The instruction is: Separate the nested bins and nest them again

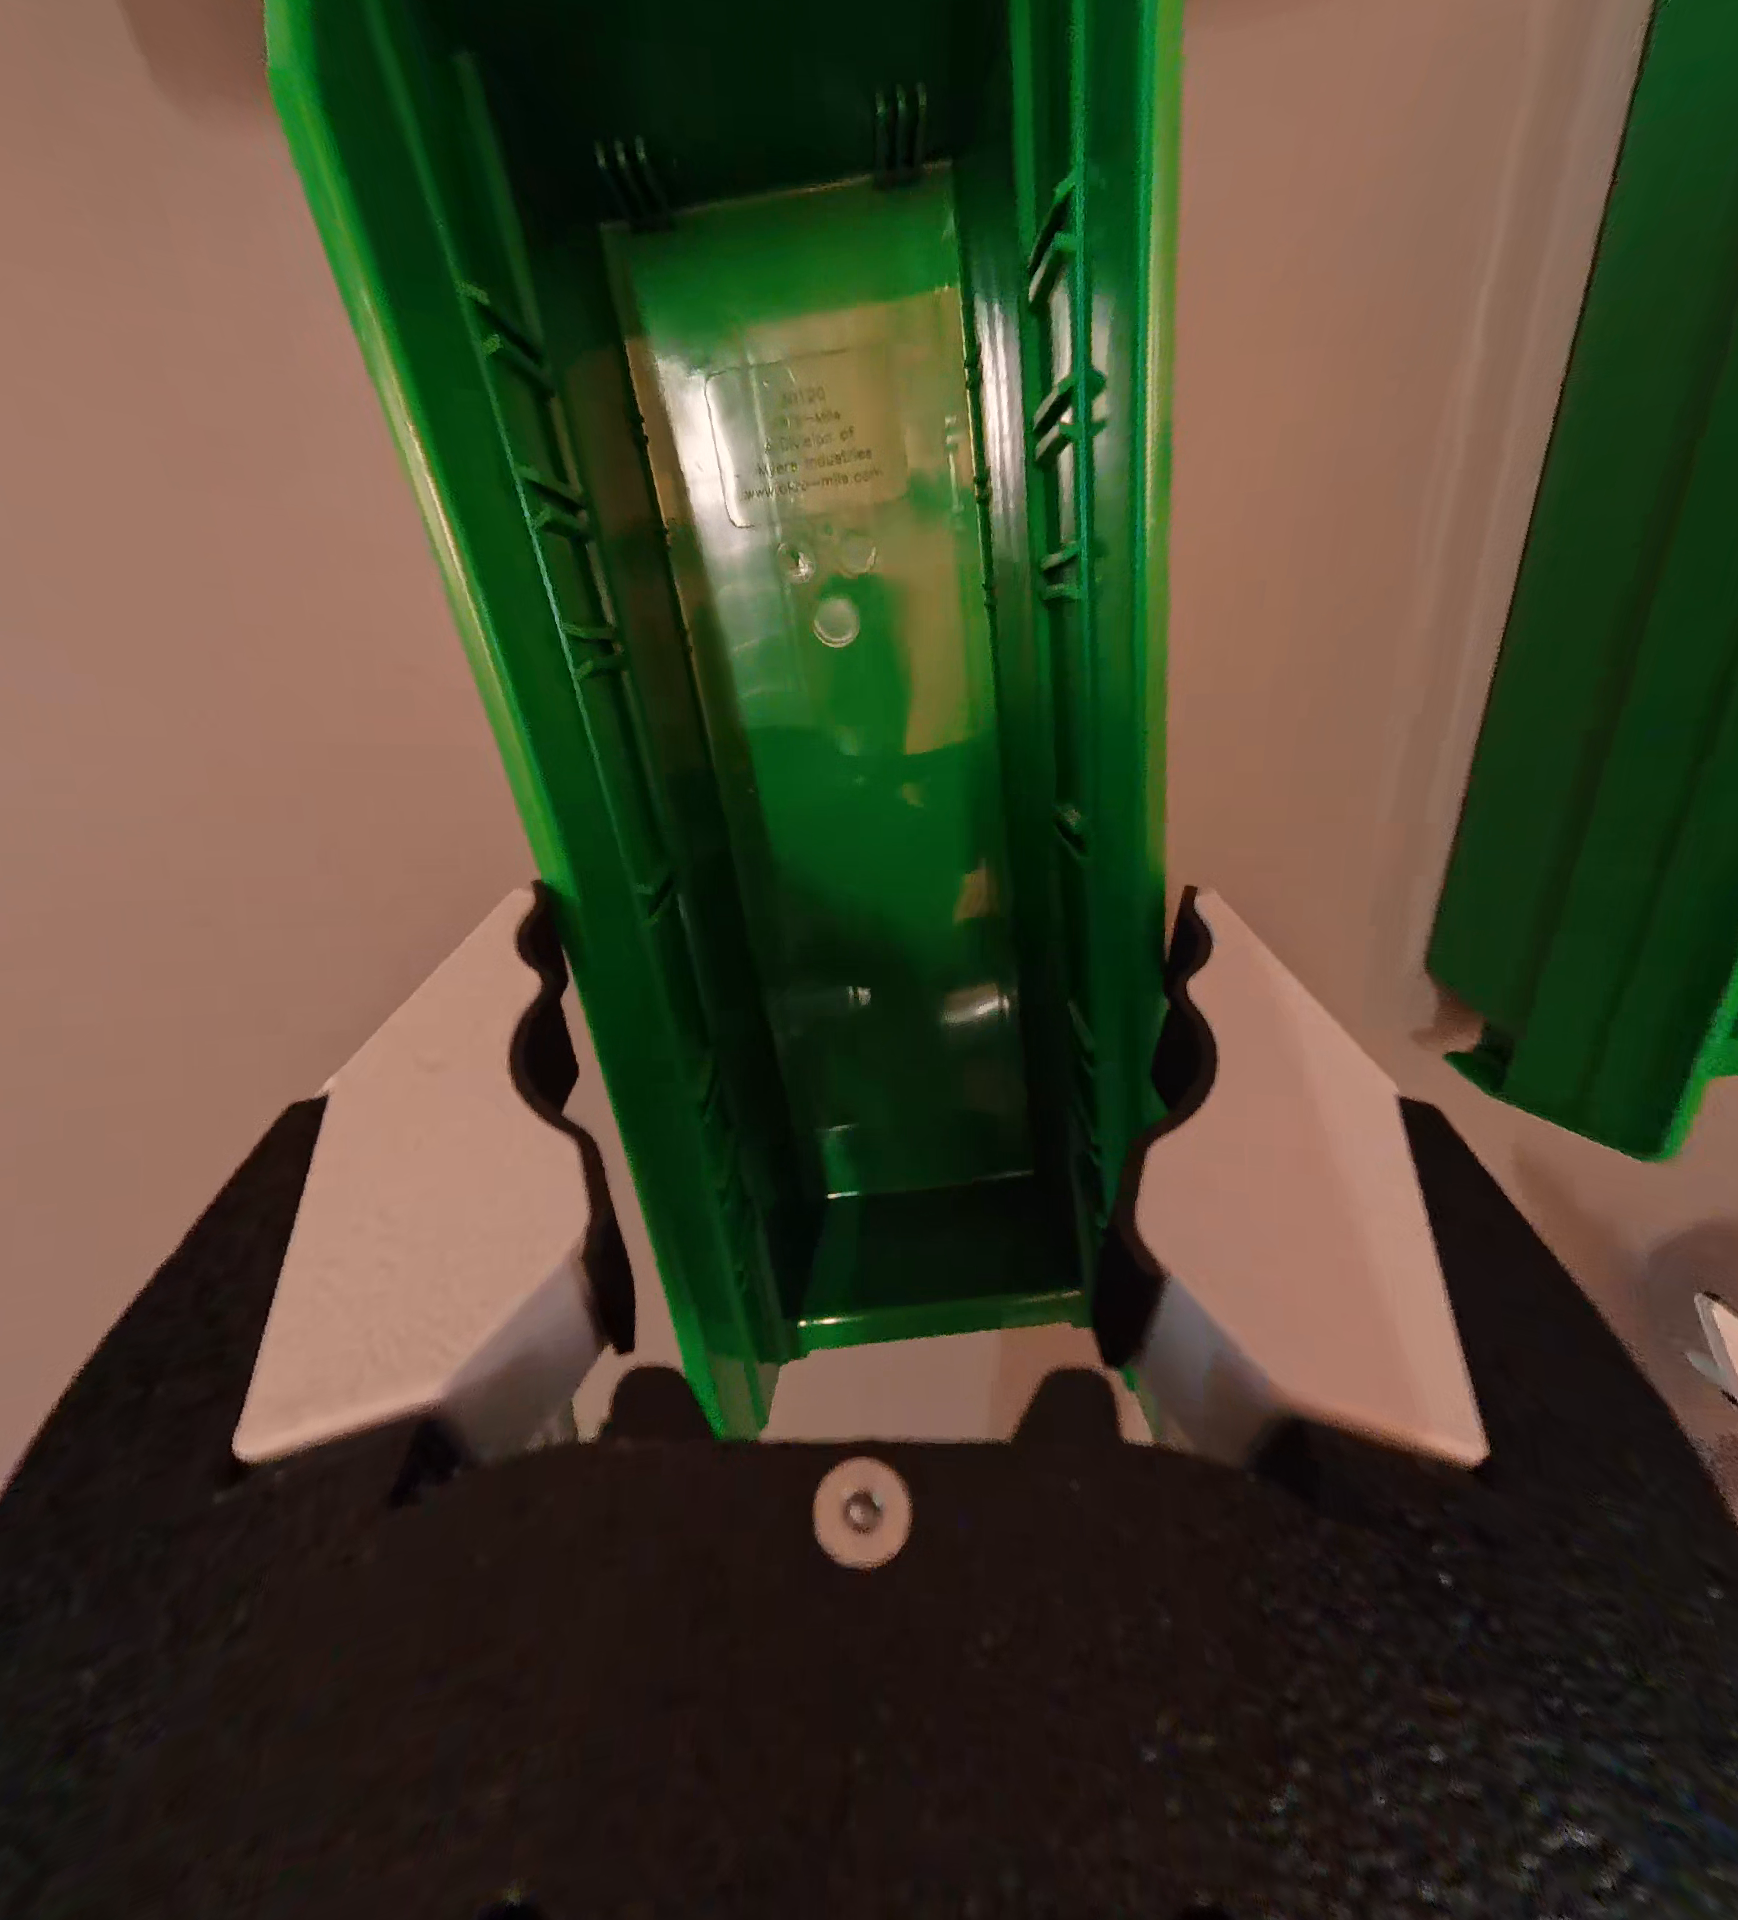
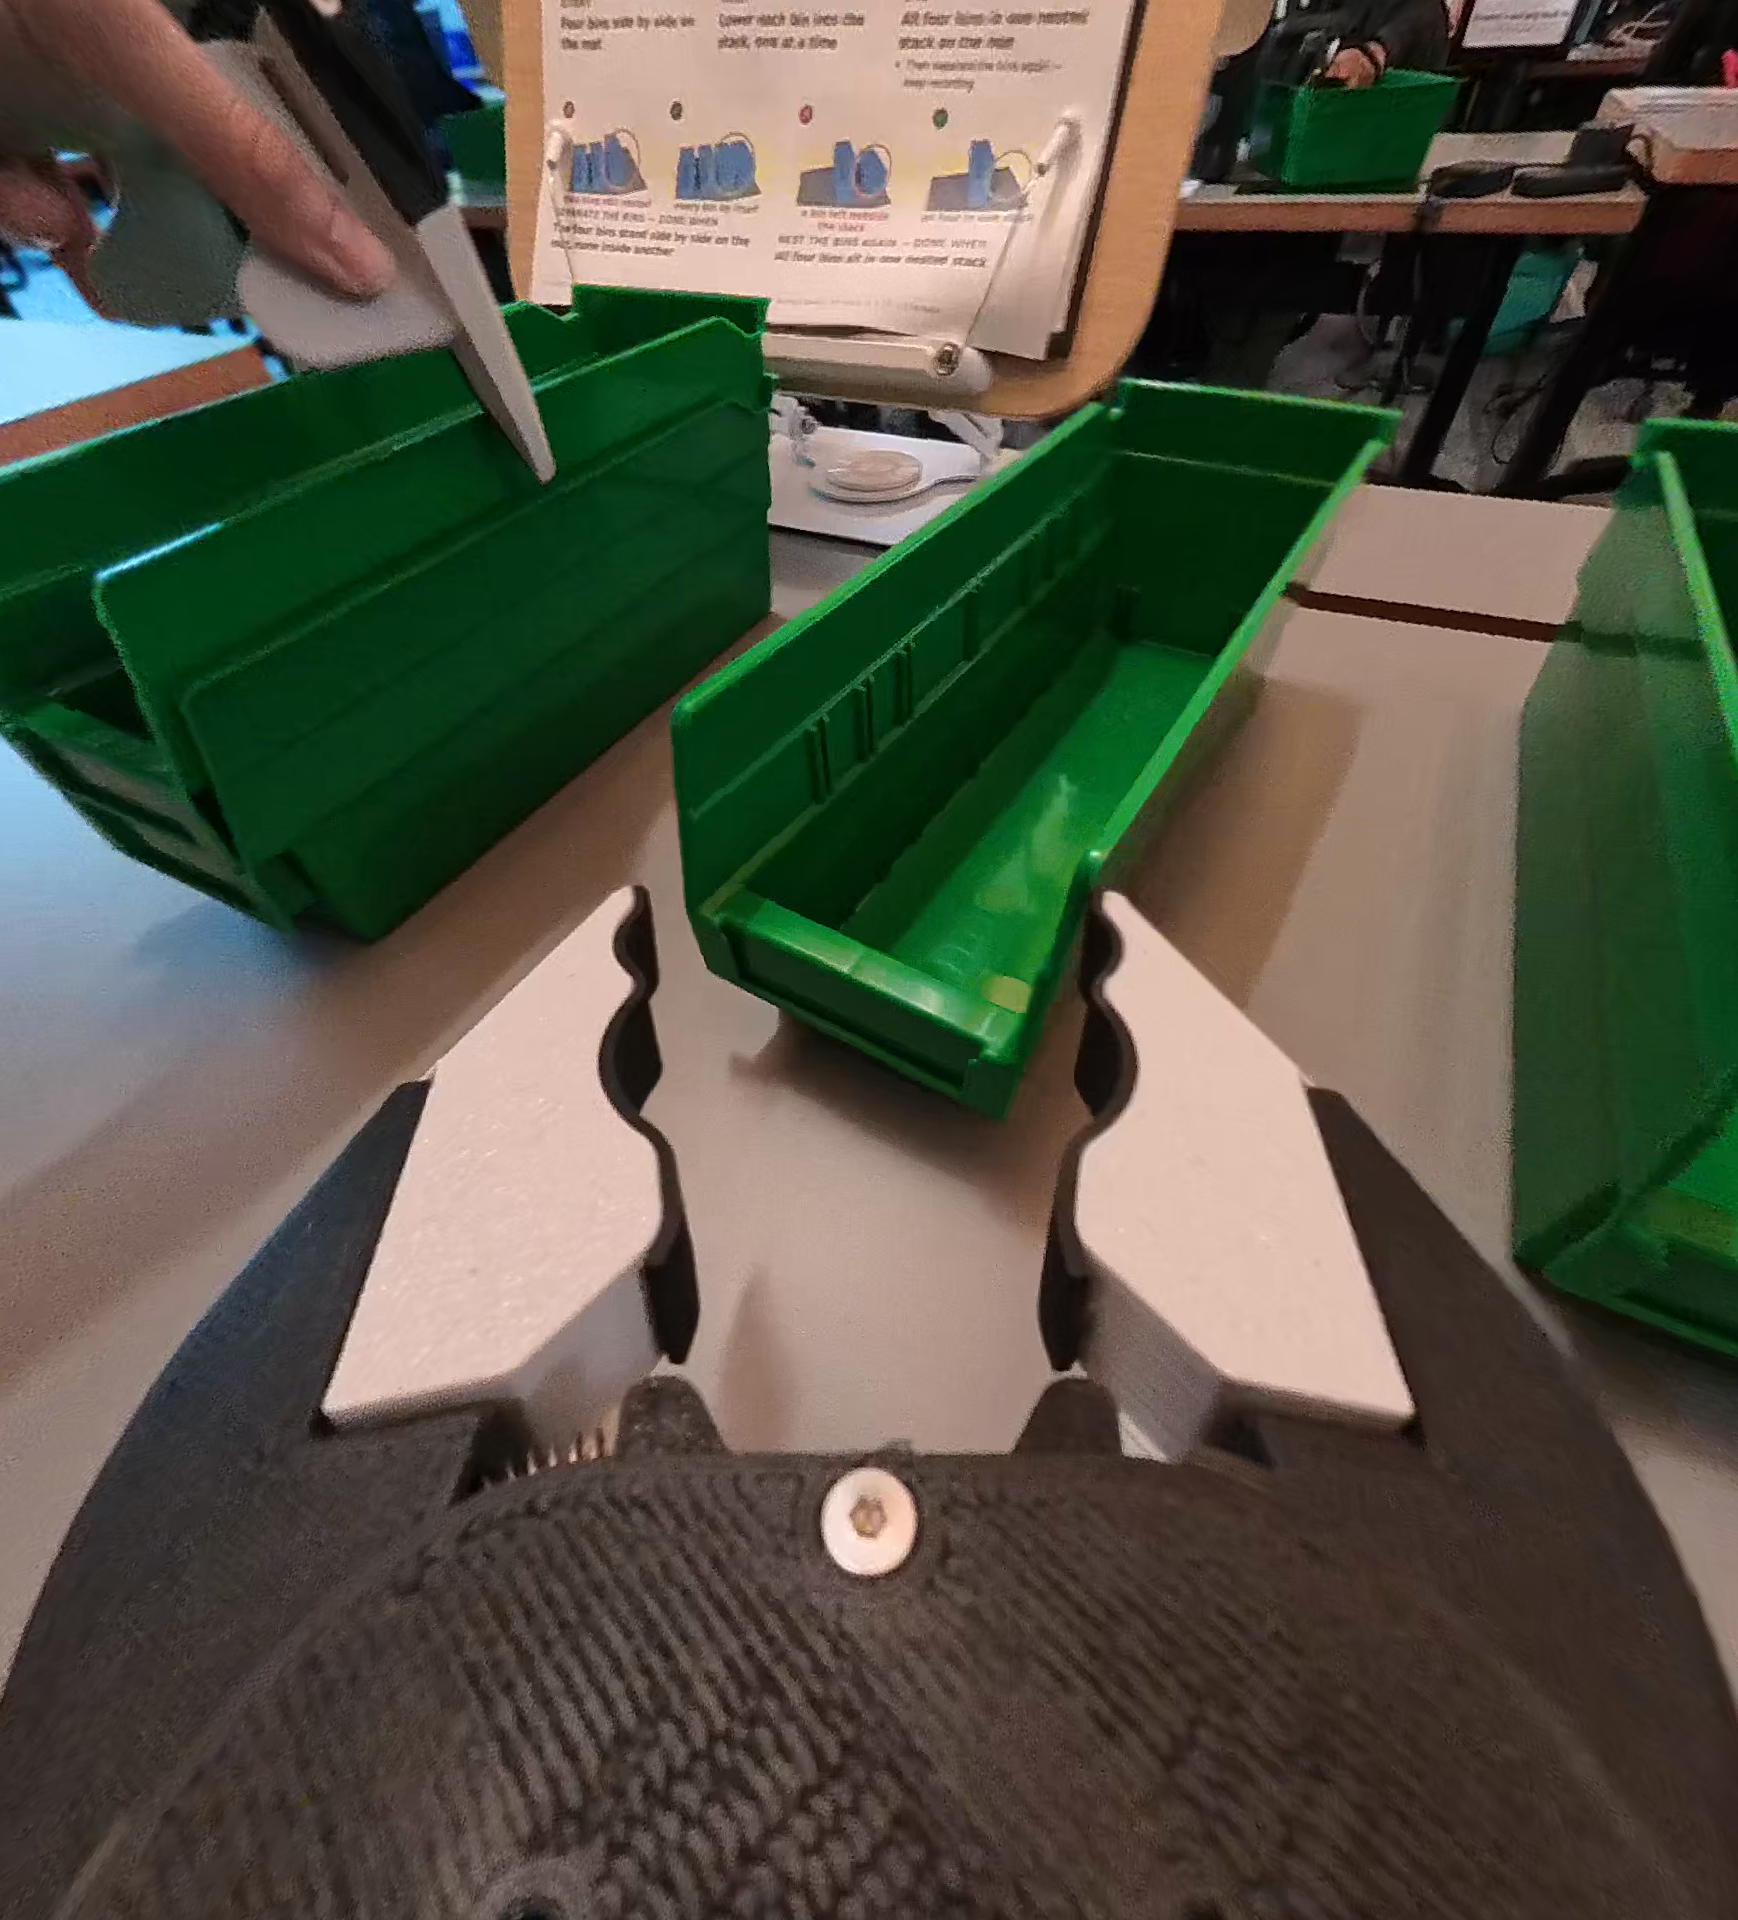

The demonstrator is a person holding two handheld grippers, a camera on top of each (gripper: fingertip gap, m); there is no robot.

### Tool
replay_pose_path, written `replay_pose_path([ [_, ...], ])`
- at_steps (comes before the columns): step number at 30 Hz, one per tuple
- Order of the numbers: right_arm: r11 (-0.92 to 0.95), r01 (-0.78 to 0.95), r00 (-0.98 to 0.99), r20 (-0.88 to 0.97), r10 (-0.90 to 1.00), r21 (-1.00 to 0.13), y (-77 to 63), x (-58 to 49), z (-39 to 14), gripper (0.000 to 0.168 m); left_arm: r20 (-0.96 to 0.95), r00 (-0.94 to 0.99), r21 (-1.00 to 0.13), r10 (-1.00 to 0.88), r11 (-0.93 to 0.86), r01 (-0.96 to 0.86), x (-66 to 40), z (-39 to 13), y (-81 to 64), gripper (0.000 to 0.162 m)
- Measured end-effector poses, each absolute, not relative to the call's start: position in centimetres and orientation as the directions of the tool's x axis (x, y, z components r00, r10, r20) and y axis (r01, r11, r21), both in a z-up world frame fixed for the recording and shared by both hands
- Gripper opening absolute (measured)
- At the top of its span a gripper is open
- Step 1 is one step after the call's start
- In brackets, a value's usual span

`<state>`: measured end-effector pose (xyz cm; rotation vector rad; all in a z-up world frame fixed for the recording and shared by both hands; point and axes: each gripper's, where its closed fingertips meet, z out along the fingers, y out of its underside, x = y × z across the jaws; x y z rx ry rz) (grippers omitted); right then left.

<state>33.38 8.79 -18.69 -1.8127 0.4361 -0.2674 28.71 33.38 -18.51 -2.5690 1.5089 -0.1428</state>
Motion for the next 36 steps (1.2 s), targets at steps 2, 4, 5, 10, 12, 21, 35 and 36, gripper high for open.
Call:
replay_pose_path([
  [2,-0.248,-0.109,0.901,0.009,-0.433,-0.962,8.5,32.9,-17.6,0.048,0.0,0.476,-0.167,-0.879,-0.469,-0.867,28.6,-18.5,33.3,0.111],
  [4,-0.242,0.013,0.833,0.144,-0.533,-0.97,6.9,33.6,-14.8,0.035,-0.007,0.473,-0.149,-0.881,-0.467,-0.872,28.6,-18.5,33.3,0.108],
  [5,-0.249,0.081,0.788,0.215,-0.578,-0.965,6.0,33.9,-13.4,0.036,-0.009,0.472,-0.141,-0.882,-0.466,-0.873,28.6,-18.4,33.3,0.106],
  [10,-0.291,0.189,0.762,0.327,-0.559,-0.938,6.9,32.9,-12.6,0.047,-0.013,0.454,-0.099,-0.891,-0.451,-0.887,28.3,-18.2,33.2,0.094],
  [12,-0.319,0.188,0.781,0.339,-0.524,-0.929,8.3,32.8,-14.8,0.048,-0.013,0.45,-0.084,-0.893,-0.448,-0.89,28.3,-18.2,33.2,0.092],
  [21,-0.281,0.002,0.821,0.162,-0.548,-0.96,10.0,35.7,-20.1,0.039,0.044,0.481,-0.084,-0.876,-0.483,-0.872,27.7,-18.0,33.7,0.09],
  [35,-0.249,-0.151,0.775,0.042,-0.631,-0.957,5.3,38.2,-20.5,0.001,0.069,0.481,-0.114,-0.874,-0.486,-0.866,27.6,-18.0,33.8,0.091],
  [36,-0.253,-0.143,0.771,0.053,-0.635,-0.957,4.8,38.0,-20.4,0.001,0.071,0.482,-0.112,-0.873,-0.488,-0.866,27.5,-18.0,33.8,0.091],
])
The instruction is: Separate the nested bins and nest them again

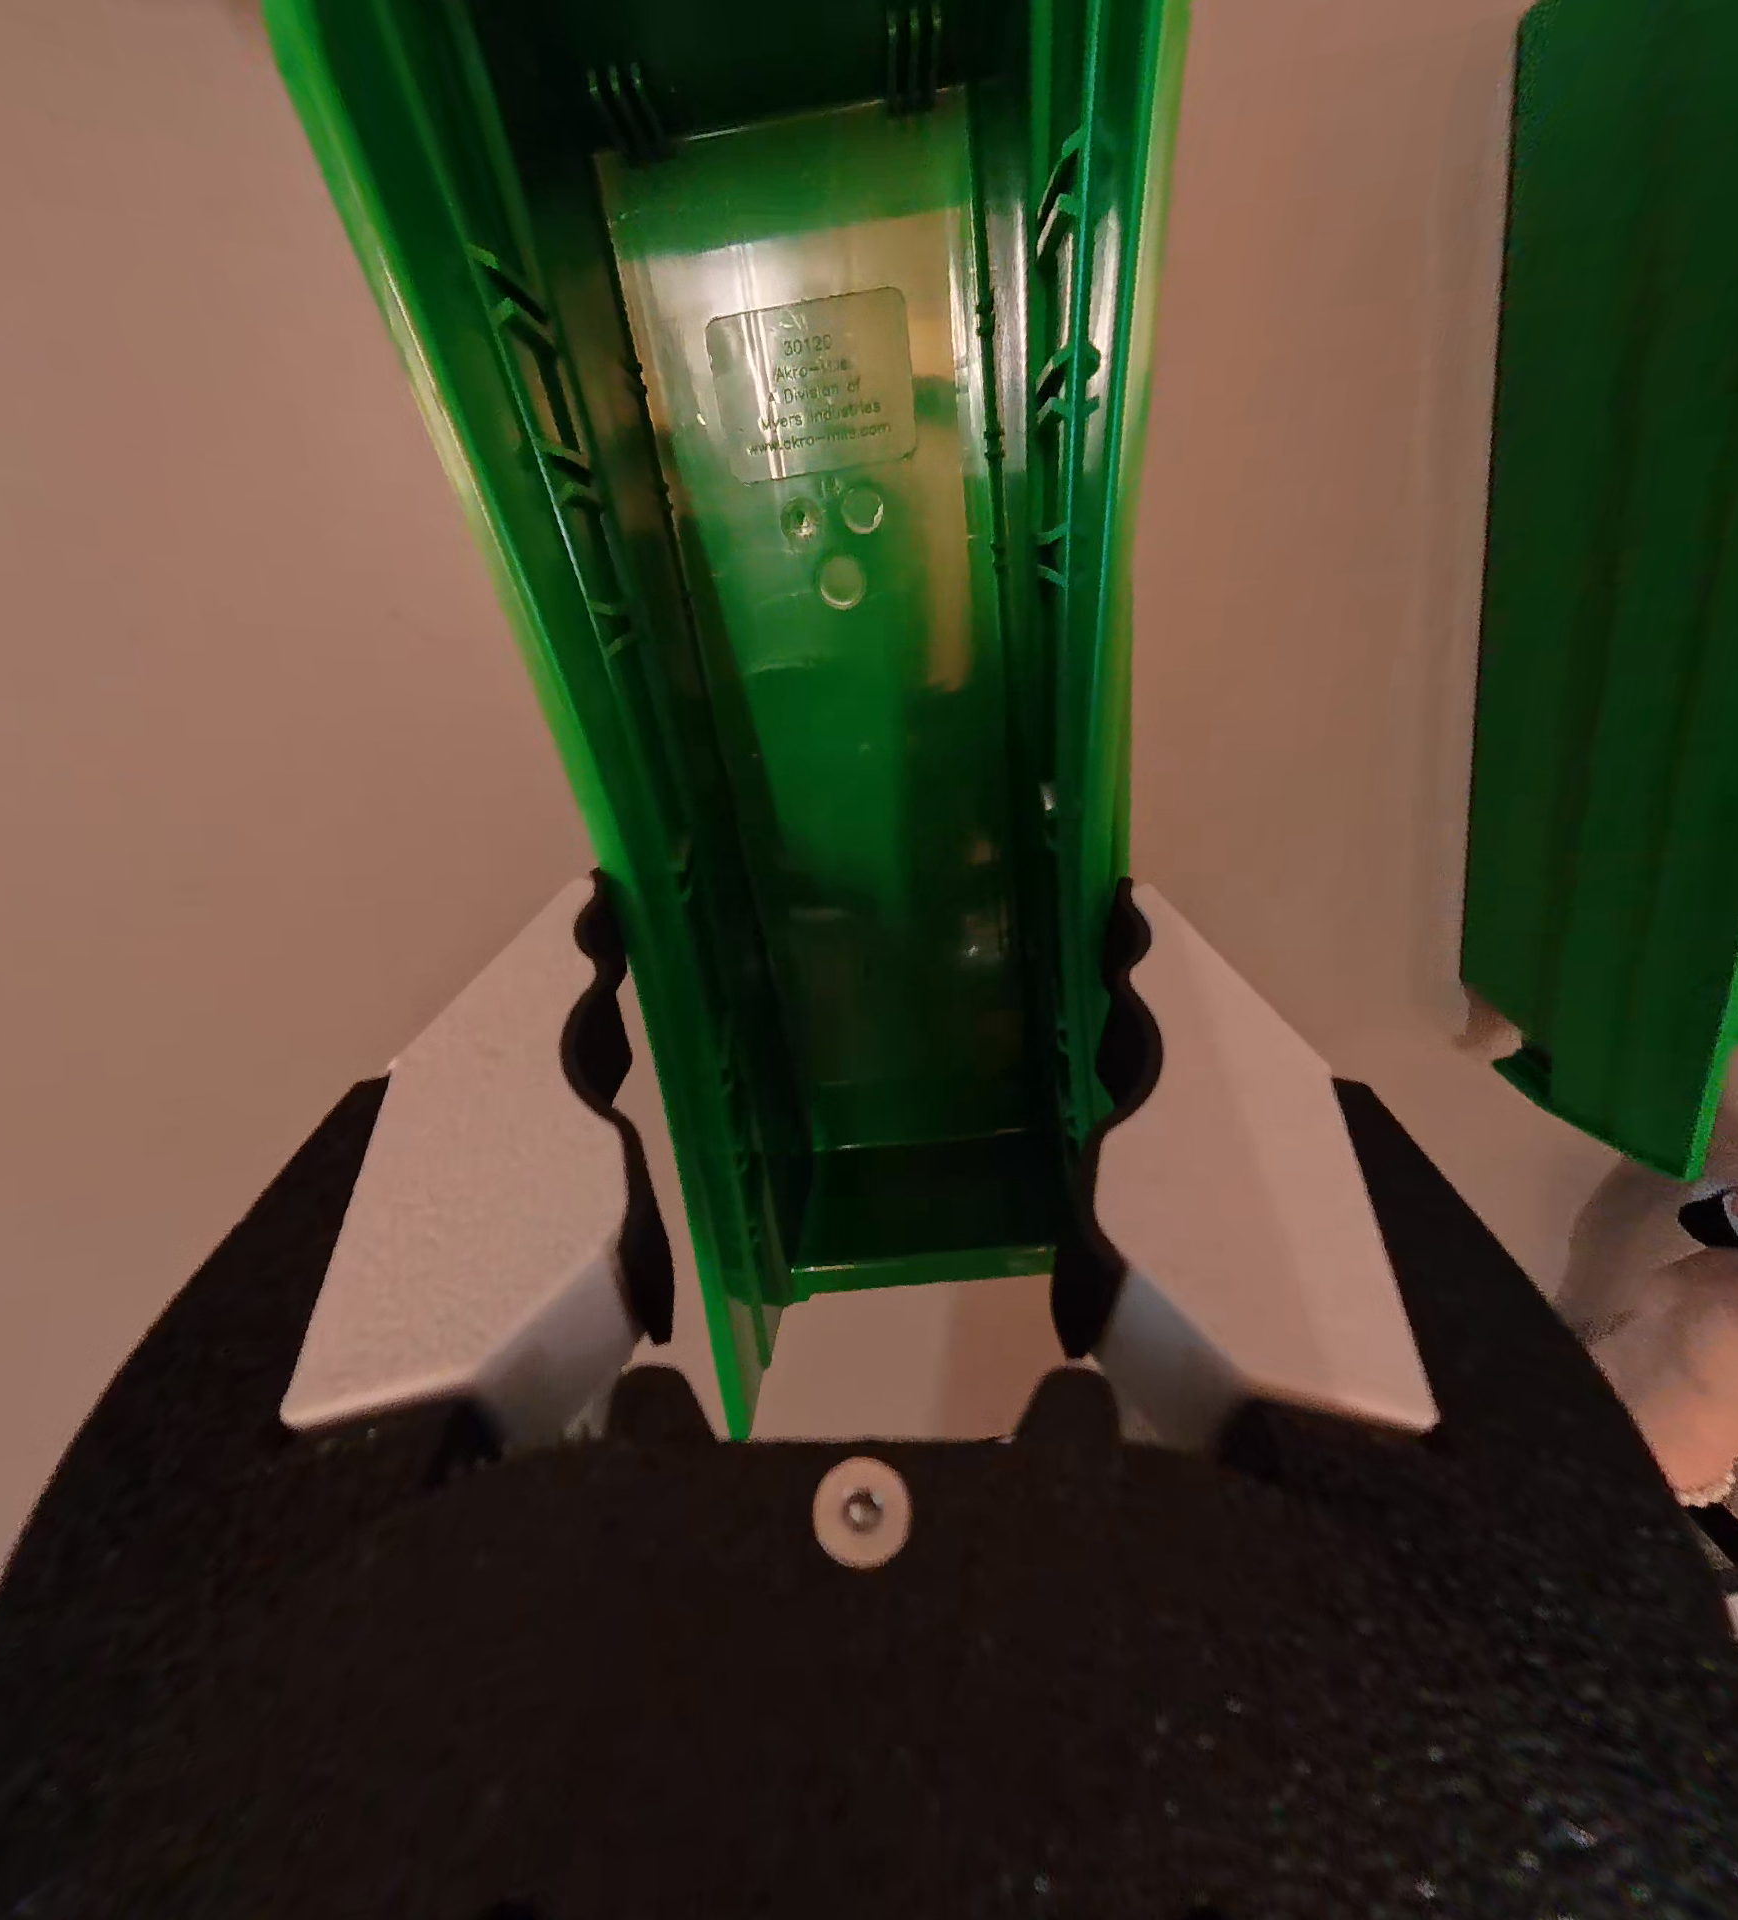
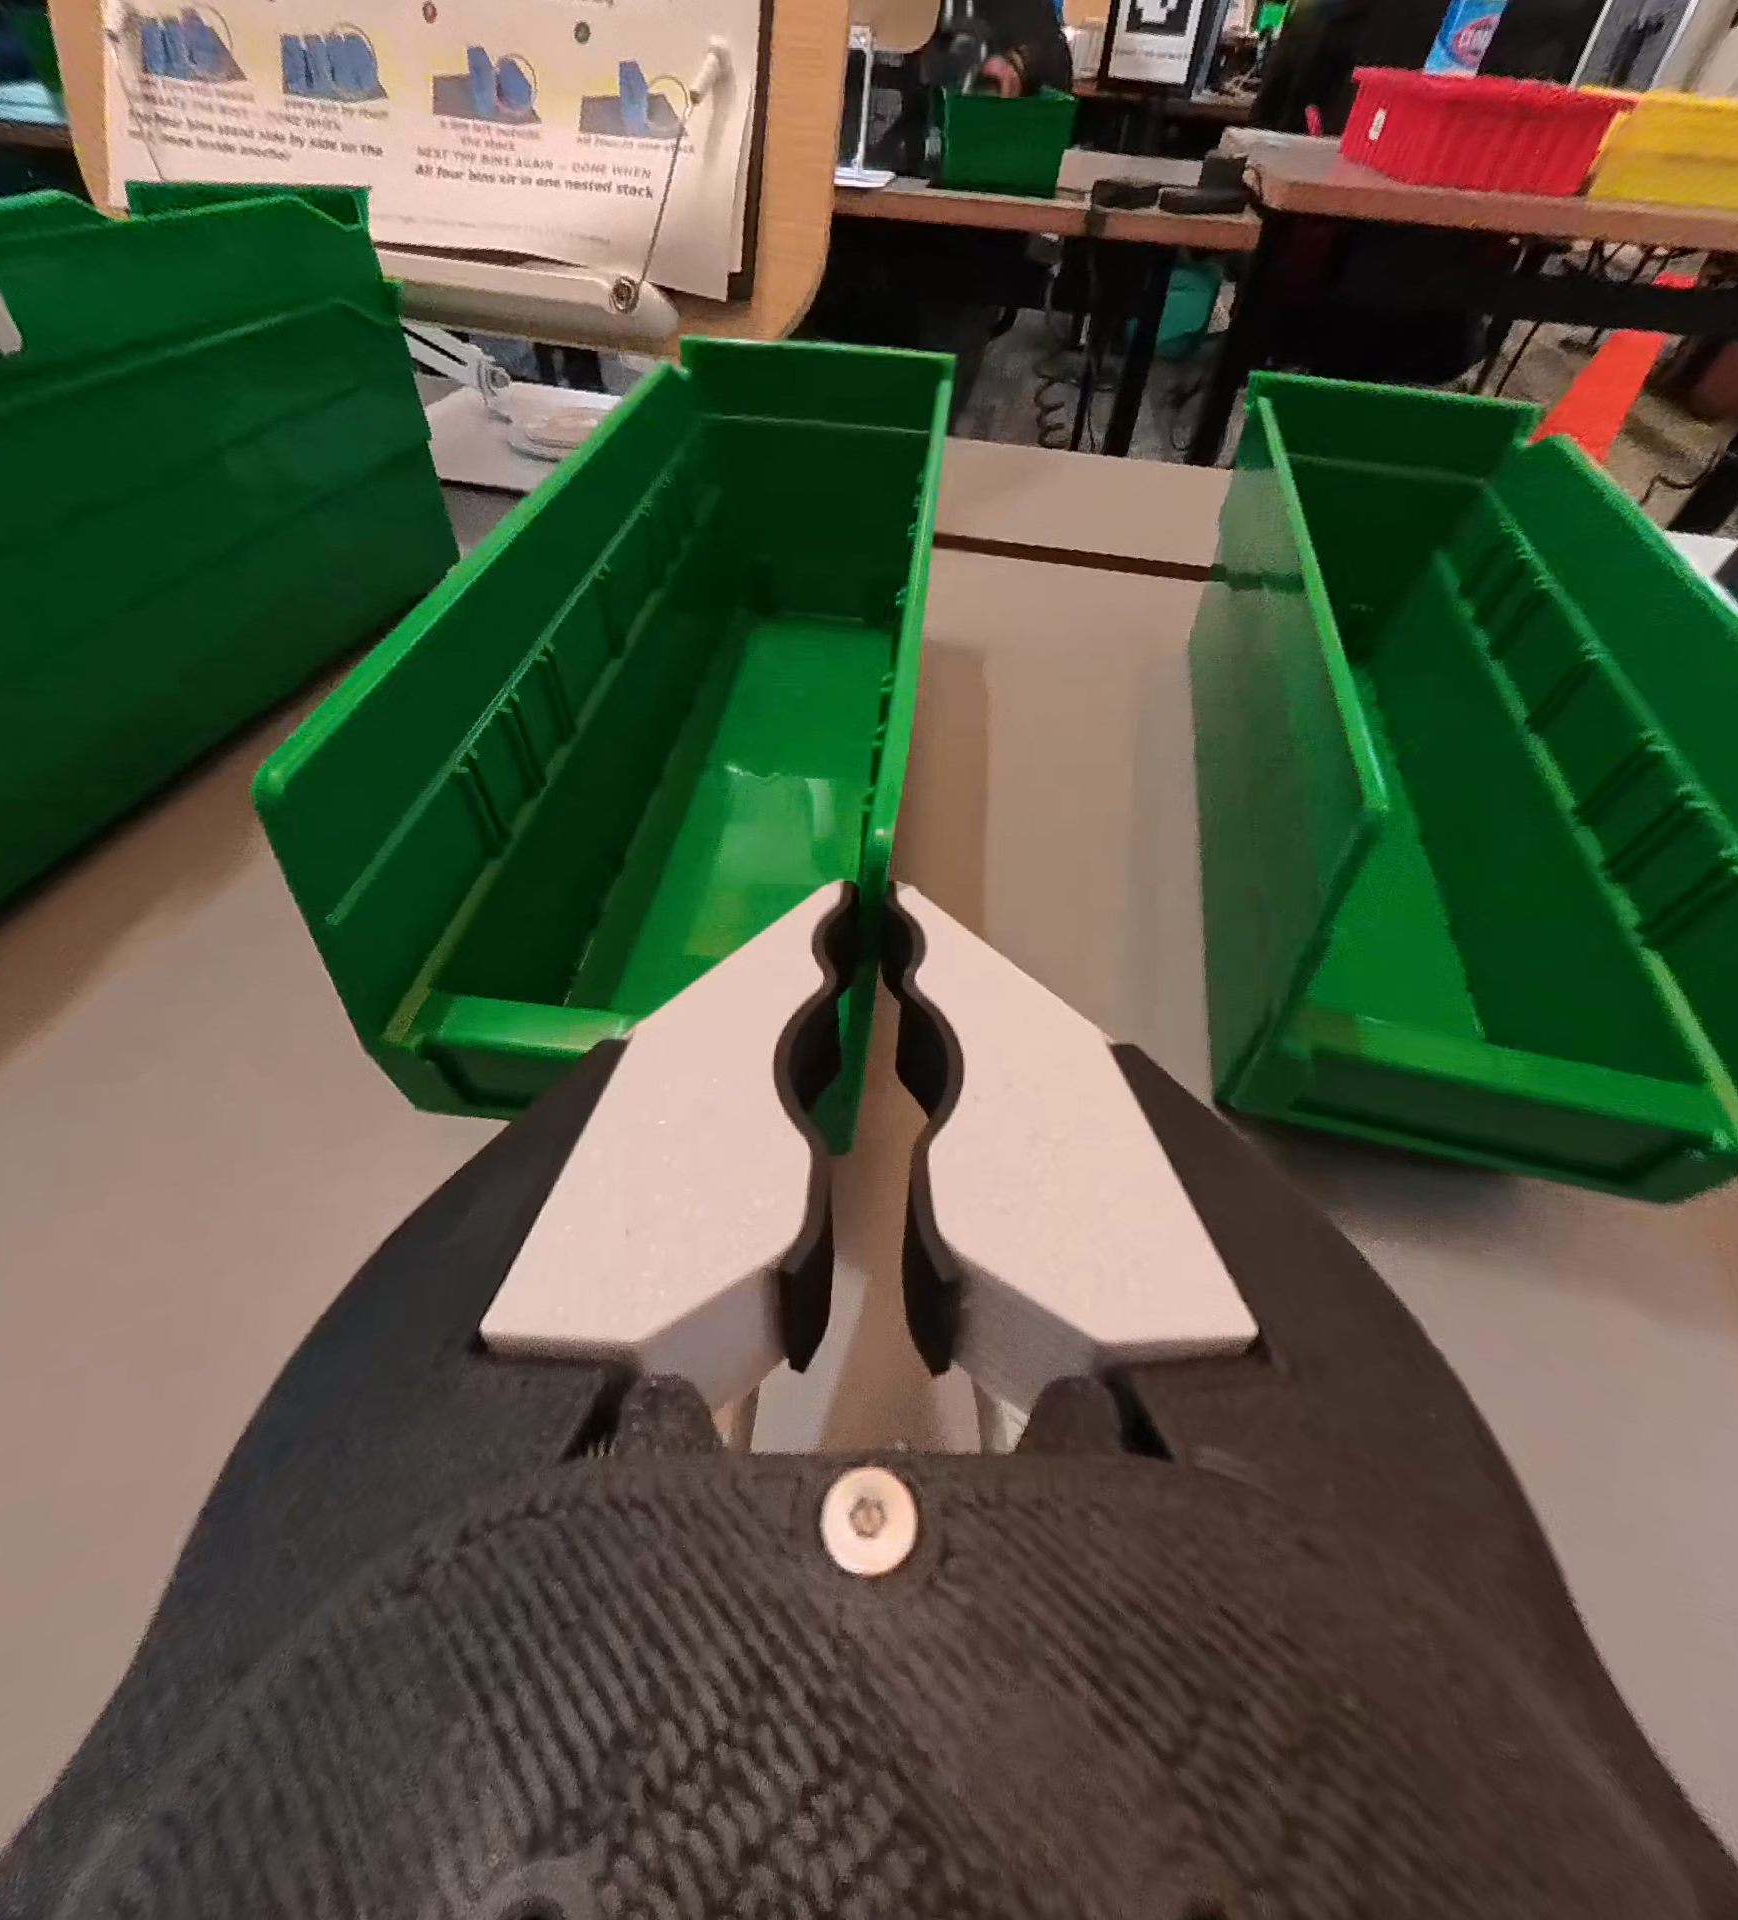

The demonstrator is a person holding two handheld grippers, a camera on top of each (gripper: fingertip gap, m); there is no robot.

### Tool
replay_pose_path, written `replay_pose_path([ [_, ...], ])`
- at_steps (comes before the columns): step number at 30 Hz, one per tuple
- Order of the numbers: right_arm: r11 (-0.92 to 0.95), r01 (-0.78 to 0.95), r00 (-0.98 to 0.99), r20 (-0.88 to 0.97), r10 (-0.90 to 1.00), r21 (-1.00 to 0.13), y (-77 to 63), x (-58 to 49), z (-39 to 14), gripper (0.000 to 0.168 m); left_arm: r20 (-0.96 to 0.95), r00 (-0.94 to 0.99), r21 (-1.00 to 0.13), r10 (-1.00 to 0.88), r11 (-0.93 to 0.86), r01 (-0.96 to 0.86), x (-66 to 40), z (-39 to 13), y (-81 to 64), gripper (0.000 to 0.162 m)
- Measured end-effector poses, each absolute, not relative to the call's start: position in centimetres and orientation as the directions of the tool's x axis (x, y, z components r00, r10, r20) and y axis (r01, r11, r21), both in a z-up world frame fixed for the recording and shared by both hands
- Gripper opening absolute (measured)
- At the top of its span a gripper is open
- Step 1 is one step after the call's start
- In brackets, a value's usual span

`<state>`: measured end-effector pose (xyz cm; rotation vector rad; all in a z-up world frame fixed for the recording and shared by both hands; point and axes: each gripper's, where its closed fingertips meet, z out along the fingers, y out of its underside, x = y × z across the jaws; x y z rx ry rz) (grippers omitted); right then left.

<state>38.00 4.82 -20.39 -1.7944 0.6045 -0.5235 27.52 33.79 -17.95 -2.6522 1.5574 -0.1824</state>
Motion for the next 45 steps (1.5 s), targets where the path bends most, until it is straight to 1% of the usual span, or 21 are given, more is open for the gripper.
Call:
replay_pose_path([
  [2,-0.257,-0.139,0.775,0.057,-0.63,-0.956,4.4,37.5,-20.3,0.001,0.07,0.48,-0.097,-0.874,-0.485,-0.869,27.3,-17.8,33.7,0.09],
  [3,-0.28,-0.139,0.777,0.071,-0.626,-0.95,4.3,37.3,-20.4,0.003,0.068,0.474,-0.099,-0.878,-0.479,-0.872,27.3,-17.7,33.7,0.09],
  [4,-0.301,-0.13,0.771,0.095,-0.63,-0.945,4.1,37.2,-20.3,0.009,0.07,0.47,-0.101,-0.88,-0.475,-0.874,27.4,-17.5,33.7,0.09],
  [6,-0.287,-0.085,0.724,0.139,-0.676,-0.954,3.4,37.3,-18.3,0.046,0.071,0.478,-0.103,-0.875,-0.483,-0.869,27.5,-17.3,33.8,0.089],
  [7,-0.257,-0.037,0.726,0.151,-0.671,-0.966,3.8,36.5,-16.4,0.049,0.063,0.479,-0.102,-0.876,-0.483,-0.87,27.4,-17.4,33.8,0.089],
  [8,-0.224,0.019,0.743,0.163,-0.649,-0.975,4.5,35.4,-14.5,0.041,0.05,0.472,-0.088,-0.88,-0.474,-0.876,27.2,-17.7,33.8,0.089],
  [10,-0.153,0.126,0.826,0.189,-0.532,-0.98,7.5,31.7,-11.0,0.005,0.03,0.465,-0.082,-0.885,-0.466,-0.881,27.1,-18.0,34.0,0.088],
  [11,-0.124,0.148,0.866,0.189,-0.463,-0.981,9.3,29.8,-10.0,0.0,0.029,0.468,-0.094,-0.883,-0.468,-0.879,27.2,-17.9,34.1,0.087],
  [12,-0.118,0.155,0.89,0.191,-0.414,-0.981,11.1,28.5,-9.6,0.0,0.03,0.469,-0.1,-0.883,-0.469,-0.877,27.3,-17.7,34.1,0.087],
  [14,-0.196,0.189,0.912,0.246,-0.328,-0.962,14.3,26.6,-10.3,0.0,0.035,0.459,-0.101,-0.888,-0.46,-0.882,27.5,-17.4,33.9,0.087],
  [16,-0.22,0.26,0.905,0.317,-0.285,-0.94,16.7,25.3,-10.4,0.0,0.041,0.452,-0.107,-0.891,-0.454,-0.885,27.6,-16.7,33.7,0.087],
  [18,-0.234,0.278,0.913,0.332,-0.238,-0.932,18.6,24.2,-10.9,0.0,0.047,0.451,-0.114,-0.891,-0.453,-0.884,27.7,-16.1,33.7,0.086],
  [26,-0.243,0.23,0.936,0.283,-0.209,-0.942,20.3,23.7,-12.9,0.0,0.046,0.436,-0.109,-0.899,-0.438,-0.892,27.6,-14.2,34.2,0.085],
  [30,-0.214,0.276,0.921,0.322,-0.22,-0.937,21.2,24.8,-12.0,0.0,0.033,0.432,-0.106,-0.901,-0.433,-0.895,27.5,-14.4,34.2,0.086],
  [33,-0.198,0.36,0.895,0.398,-0.202,-0.912,22.9,25.7,-11.0,0.0,0.04,0.439,-0.081,-0.898,-0.441,-0.894,27.4,-15.6,33.8,0.086],
  [36,-0.242,0.482,0.837,0.524,-0.158,-0.842,24.6,26.3,-11.6,0.0,0.052,0.433,-0.075,-0.9,-0.436,-0.897,27.6,-16.2,33.3,0.086],
  [38,-0.24,0.574,0.781,0.612,-0.128,-0.783,25.5,26.1,-11.9,0.0,0.058,0.429,-0.072,-0.902,-0.432,-0.899,27.8,-16.3,33.0,0.086],
  [42,-0.304,0.745,0.607,0.793,-0.061,-0.594,26.6,25.8,-13.3,0.0,0.054,0.421,-0.073,-0.905,-0.424,-0.903,28.1,-16.3,32.8,0.086],
  [45,-0.355,0.795,0.522,0.853,-0.012,-0.492,27.0,25.8,-14.8,0.0,0.058,0.424,-0.073,-0.904,-0.427,-0.901,28.3,-16.4,32.8,0.086],
])
